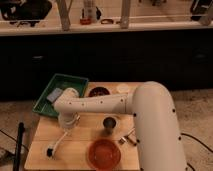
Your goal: Wipe table surface with brush
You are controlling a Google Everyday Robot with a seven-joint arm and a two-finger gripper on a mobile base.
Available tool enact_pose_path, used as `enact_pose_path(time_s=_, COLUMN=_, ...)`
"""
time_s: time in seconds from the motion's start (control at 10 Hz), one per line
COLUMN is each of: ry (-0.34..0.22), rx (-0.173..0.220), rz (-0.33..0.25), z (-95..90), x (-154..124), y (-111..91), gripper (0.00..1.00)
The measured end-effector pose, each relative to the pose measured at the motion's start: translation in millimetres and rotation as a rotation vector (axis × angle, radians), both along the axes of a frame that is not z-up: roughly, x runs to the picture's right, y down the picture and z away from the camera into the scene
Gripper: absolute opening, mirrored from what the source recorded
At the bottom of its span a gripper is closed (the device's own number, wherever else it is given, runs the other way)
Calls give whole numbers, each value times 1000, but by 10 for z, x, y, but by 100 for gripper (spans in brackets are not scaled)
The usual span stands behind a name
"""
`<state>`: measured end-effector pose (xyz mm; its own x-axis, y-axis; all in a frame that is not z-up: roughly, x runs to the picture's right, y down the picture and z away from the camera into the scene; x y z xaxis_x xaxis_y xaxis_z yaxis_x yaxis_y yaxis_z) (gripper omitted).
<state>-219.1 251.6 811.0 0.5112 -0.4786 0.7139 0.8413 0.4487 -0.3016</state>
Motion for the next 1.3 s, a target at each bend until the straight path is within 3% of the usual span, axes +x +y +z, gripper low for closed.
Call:
enact_pose_path(time_s=0.2, ry=1, rx=-13, rz=-35, z=-118, x=-9, y=89, gripper=0)
enact_pose_path(time_s=0.6, ry=90, rx=6, rz=-28, z=-376, x=435, y=112, gripper=0)
enact_pose_path(time_s=0.8, ry=132, rx=32, rz=17, z=-421, x=605, y=51, gripper=0)
enact_pose_path(time_s=1.0, ry=179, rx=63, rz=97, z=-352, x=761, y=-68, gripper=0)
enact_pose_path(time_s=1.3, ry=207, rx=101, rz=190, z=-177, x=589, y=-225, gripper=0)
